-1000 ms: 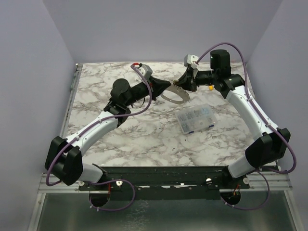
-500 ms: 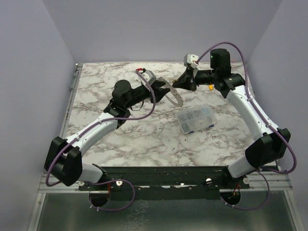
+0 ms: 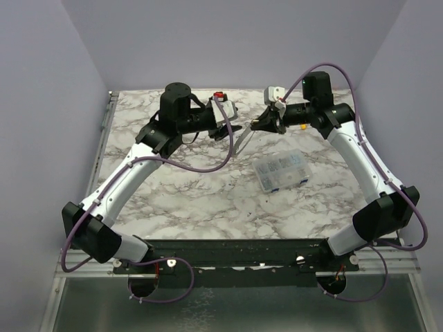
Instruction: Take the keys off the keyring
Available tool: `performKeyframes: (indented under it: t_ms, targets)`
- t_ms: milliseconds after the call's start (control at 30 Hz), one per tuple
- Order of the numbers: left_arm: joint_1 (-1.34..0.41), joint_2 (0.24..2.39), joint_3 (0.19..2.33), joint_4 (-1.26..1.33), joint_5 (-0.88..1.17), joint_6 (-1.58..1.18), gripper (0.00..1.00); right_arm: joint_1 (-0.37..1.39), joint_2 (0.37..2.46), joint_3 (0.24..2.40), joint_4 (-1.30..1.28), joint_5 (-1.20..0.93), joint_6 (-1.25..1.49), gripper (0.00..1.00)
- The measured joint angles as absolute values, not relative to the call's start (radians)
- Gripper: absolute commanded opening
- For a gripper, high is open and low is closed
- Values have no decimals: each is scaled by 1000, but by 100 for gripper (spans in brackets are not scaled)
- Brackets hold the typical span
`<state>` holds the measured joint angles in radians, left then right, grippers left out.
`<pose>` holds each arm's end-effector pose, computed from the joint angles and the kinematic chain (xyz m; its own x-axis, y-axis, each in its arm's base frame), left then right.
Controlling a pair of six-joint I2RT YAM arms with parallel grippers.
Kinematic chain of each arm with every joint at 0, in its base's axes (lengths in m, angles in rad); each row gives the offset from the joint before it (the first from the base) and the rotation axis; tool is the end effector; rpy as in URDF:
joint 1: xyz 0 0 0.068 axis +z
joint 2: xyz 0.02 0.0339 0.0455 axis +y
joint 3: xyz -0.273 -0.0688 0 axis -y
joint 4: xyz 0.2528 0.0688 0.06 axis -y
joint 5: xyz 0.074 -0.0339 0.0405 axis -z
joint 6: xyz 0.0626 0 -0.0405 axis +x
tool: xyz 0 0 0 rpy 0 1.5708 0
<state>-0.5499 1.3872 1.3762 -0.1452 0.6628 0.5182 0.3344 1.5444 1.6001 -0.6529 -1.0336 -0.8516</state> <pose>0.2744 -0.2134 0.4199 0.3455 0.2462 -0.9055 0.8738 0.2676 0.4061 0.3125 0.1655 0.4008 0.2813 -0.3098 -0.9082 -0.9524 0.0260 -0.3038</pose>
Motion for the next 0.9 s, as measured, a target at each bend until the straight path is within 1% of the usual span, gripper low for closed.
performKeyframes:
  t_ms: [167,400,500,767,900]
  targets:
    - [-533,1448,1508,-344,745,631,48,334,1544,1608,-710,-1034,-928,1]
    - [-532,1569,1620,-510,780,693,43,335,1545,1617,-780,-1034,-1011,0]
    - [-532,1589,1651,-550,783,708,40,335,1546,1625,-813,-1034,-1037,1]
    - [-546,1591,1699,-619,798,740,39,339,1568,1669,-870,-1034,-1075,1]
    - [-567,1597,1723,-648,799,748,34,343,1584,1679,-887,-1033,-1078,1]
